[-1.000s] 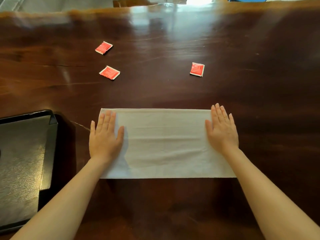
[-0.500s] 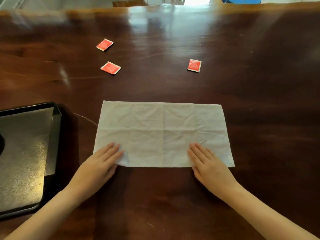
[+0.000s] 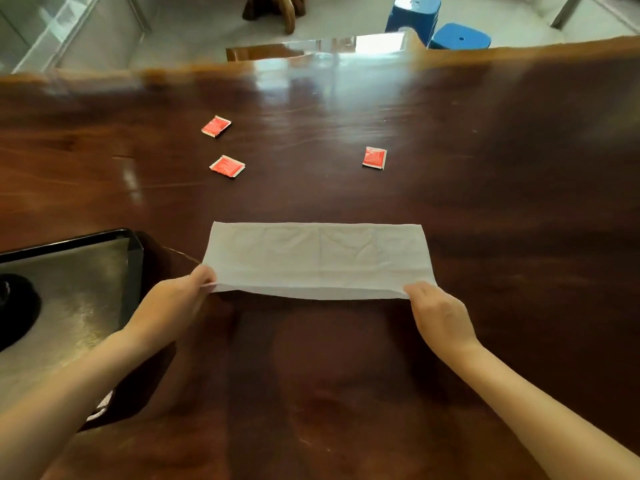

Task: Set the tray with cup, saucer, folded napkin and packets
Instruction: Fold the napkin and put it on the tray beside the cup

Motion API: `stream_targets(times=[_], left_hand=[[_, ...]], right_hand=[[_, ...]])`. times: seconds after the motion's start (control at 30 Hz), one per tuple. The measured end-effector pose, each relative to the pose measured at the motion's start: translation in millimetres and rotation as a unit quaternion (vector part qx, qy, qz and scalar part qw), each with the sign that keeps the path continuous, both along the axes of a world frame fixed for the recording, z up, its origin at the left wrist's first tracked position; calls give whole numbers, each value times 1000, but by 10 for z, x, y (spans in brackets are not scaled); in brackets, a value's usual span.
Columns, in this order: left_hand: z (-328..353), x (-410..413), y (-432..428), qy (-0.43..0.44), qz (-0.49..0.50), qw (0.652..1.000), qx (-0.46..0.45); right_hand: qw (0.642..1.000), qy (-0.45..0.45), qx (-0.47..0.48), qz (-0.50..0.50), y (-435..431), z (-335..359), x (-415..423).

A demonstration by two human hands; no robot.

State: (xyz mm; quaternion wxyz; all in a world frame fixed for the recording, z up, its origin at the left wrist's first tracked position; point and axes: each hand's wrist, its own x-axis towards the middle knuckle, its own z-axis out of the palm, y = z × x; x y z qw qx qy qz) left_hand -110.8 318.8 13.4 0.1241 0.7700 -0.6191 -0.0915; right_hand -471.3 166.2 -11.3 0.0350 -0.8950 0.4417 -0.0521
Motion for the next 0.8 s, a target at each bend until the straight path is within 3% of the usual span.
stream_targets(times=[0.13,0.37,0.6,0.8], left_hand=[[384,267,-179,36,31,997,-66],[1085,572,-369,73,-9,994,-83],[1273,770,-756,62,-55,996,9],[937,917,-1228,-20,-7,1000,13]], right_hand=[[992,-120,7,-48,-427,544,-22],[982,-184,33,-14,-898,1460,43],[981,-115,148,-43,-1280,1526,170],[986,-93,113,-75,-1552,1120,446]])
